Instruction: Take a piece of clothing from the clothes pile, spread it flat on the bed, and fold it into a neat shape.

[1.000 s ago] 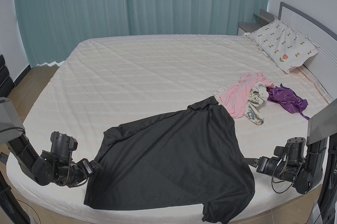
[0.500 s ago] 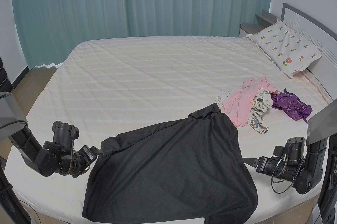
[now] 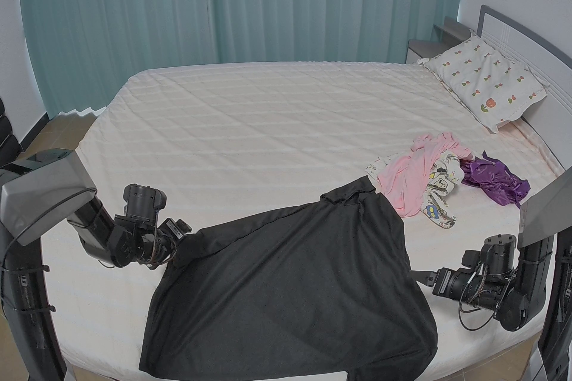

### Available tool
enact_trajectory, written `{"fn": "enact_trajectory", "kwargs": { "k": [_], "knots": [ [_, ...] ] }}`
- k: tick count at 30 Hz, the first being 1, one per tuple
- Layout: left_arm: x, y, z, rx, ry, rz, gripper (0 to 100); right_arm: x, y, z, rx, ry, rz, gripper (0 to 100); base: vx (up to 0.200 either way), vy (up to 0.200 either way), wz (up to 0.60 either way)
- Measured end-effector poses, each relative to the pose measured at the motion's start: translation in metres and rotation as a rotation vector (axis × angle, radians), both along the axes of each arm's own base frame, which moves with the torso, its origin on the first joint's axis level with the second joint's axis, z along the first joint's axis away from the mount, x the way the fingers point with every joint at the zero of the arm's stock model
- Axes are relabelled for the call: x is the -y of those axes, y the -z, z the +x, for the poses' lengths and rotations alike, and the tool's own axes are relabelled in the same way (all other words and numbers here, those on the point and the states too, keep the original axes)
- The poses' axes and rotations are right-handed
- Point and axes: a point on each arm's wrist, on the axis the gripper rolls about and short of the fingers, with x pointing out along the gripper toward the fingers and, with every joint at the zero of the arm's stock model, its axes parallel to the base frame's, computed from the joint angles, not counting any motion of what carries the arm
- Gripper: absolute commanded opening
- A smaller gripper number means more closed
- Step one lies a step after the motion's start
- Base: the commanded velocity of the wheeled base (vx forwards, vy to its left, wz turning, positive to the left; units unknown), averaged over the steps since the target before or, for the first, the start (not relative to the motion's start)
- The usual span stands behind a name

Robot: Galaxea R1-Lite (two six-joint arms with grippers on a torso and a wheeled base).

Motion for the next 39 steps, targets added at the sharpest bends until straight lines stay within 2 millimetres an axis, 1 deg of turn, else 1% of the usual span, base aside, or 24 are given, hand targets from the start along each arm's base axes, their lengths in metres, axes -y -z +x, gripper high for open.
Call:
{"fn": "enact_trajectory", "kwargs": {
  "k": [2,5,11,16,22,25,28,29,34,39],
  "knots": [
    [0.001,0.008,0.009,-0.002,0.007,0.029,0,0.000,0.000,0.000,-0.001,0.000,0.000,100,0.000,0.000,0.00],
    [0.002,0.018,0.017,-0.016,0.050,0.085,0,0.000,0.001,0.001,-0.002,0.000,0.000,100,0.000,0.000,0.00],
    [0.003,0.028,0.036,-0.016,0.049,0.122,0,0.000,0.003,0.002,-0.005,0.002,-0.001,100,0.000,0.000,0.00],
    [-0.002,0.018,0.061,0.052,0.004,0.135,0,0.000,0.004,0.002,-0.008,0.004,-0.001,100,0.000,0.000,0.00],
    [-0.019,-0.001,0.090,0.131,-0.066,0.149,0,0.001,0.004,0.003,-0.008,0.004,-0.001,100,0.000,0.000,0.00],
    [-0.025,-0.002,0.100,0.112,-0.083,0.157,0,0.001,0.005,0.003,-0.008,0.005,-0.001,100,0.000,0.000,0.00],
    [-0.030,0.003,0.108,0.093,-0.092,0.162,0,0.001,0.005,0.003,-0.010,0.005,-0.002,100,0.000,0.000,0.00],
    [-0.031,0.005,0.111,0.091,-0.095,0.163,100,0.001,0.005,0.003,-0.011,0.005,-0.002,100,0.000,0.000,0.00],
    [-0.038,0.013,0.124,0.099,-0.118,0.162,100,0.001,0.008,0.004,-0.017,0.005,-0.003,100,0.000,0.000,0.00],
    [-0.046,0.017,0.127,0.102,-0.161,0.127,100,0.000,0.009,0.005,-0.016,0.005,-0.002,100,0.000,0.000,0.00]
  ]
}}
